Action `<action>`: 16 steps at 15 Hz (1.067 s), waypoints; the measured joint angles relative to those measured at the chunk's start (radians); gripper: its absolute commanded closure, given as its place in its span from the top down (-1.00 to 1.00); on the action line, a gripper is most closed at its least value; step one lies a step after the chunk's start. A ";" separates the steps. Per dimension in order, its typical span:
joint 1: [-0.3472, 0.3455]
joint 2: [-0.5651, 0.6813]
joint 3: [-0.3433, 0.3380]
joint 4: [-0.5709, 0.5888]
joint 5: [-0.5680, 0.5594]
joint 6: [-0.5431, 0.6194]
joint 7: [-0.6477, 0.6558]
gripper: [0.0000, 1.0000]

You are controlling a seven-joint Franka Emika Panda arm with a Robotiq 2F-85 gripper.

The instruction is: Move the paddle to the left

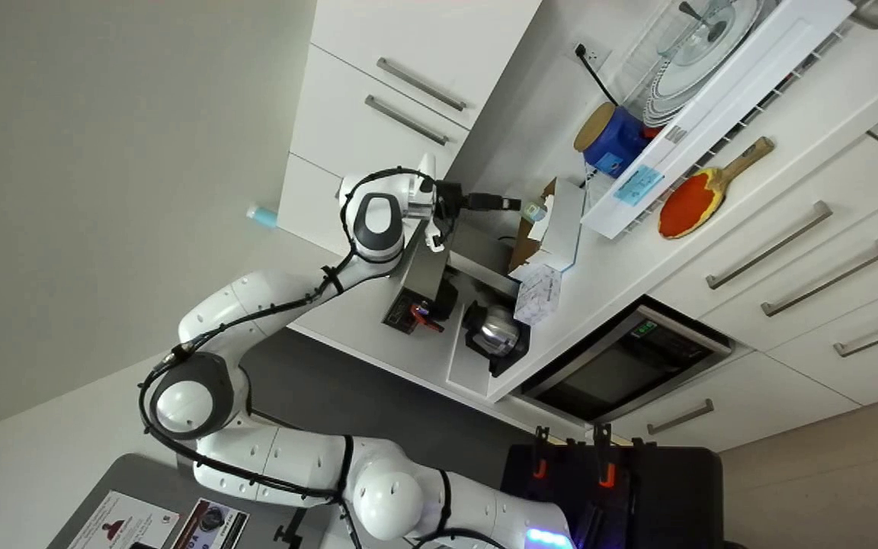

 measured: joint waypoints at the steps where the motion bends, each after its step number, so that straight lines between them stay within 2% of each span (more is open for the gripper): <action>1: -0.010 0.043 -0.011 0.020 -0.010 0.022 0.041 1.00; 5: -0.013 0.203 -0.079 0.110 -0.019 0.045 0.170 1.00; 7: -0.006 0.256 -0.109 0.140 -0.012 0.046 0.175 1.00; 13: 0.016 0.256 -0.126 0.141 -0.009 0.046 0.181 1.00; 16: 0.033 0.300 -0.144 0.181 0.031 0.020 0.298 1.00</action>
